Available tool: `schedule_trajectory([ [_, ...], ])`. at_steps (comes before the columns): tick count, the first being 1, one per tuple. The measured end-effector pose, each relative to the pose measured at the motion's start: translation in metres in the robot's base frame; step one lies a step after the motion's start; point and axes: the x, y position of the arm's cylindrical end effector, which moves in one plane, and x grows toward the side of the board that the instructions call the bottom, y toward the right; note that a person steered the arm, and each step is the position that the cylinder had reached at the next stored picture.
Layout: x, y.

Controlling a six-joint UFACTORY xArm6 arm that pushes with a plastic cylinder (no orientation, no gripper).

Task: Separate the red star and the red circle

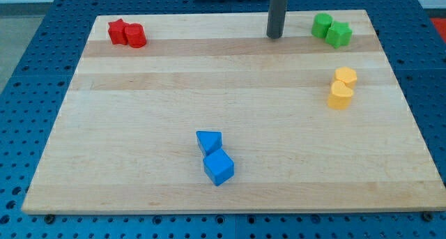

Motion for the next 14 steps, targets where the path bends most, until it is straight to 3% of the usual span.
schedule_trajectory([
  [3,-0.069,-0.105],
  [4,-0.068,-0.128],
  [8,-0.071,-0.346],
  [10,-0.071,-0.362],
  [13,-0.069,-0.338],
  [14,-0.004,-0.338],
])
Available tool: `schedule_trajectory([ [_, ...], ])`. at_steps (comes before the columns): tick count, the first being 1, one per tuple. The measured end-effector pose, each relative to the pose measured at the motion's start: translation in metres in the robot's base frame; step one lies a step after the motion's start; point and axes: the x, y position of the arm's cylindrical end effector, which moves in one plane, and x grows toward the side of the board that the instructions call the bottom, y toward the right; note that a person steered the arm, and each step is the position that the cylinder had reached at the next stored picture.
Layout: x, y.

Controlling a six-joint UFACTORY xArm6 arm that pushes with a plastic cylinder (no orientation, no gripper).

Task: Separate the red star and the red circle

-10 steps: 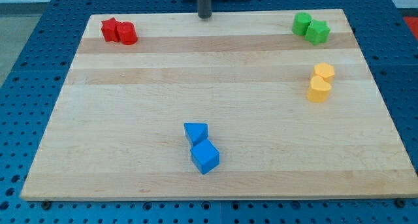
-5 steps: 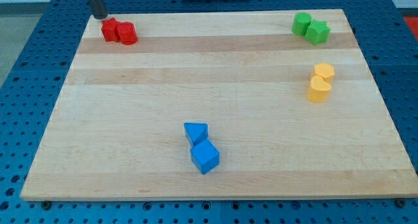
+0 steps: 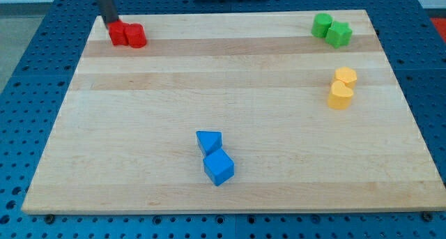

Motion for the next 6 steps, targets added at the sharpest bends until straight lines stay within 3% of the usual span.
schedule_trajectory([
  [3,0.243,0.0],
  [4,0.223,0.0],
  [6,0.106,0.0],
])
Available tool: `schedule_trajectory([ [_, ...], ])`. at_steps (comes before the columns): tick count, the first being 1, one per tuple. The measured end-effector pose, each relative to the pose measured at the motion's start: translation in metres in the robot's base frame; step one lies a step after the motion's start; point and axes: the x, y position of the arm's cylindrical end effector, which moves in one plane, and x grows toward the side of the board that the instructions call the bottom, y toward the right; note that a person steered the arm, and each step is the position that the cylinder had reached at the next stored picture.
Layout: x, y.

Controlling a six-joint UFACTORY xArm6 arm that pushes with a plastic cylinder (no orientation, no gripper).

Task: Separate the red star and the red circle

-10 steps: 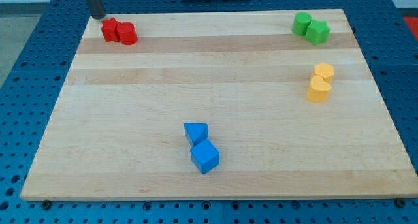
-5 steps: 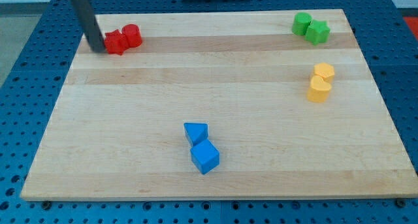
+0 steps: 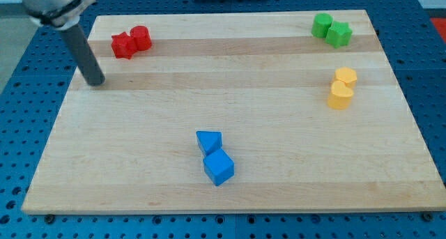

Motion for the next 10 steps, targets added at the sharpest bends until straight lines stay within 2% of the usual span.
schedule_trajectory([
  [1,-0.056,0.001],
  [2,-0.06,0.045],
  [3,-0.065,0.045],
  [4,-0.12,0.042],
  [6,-0.155,0.072],
  [8,-0.155,0.12],
  [9,-0.155,0.12],
  [10,-0.095,0.101],
])
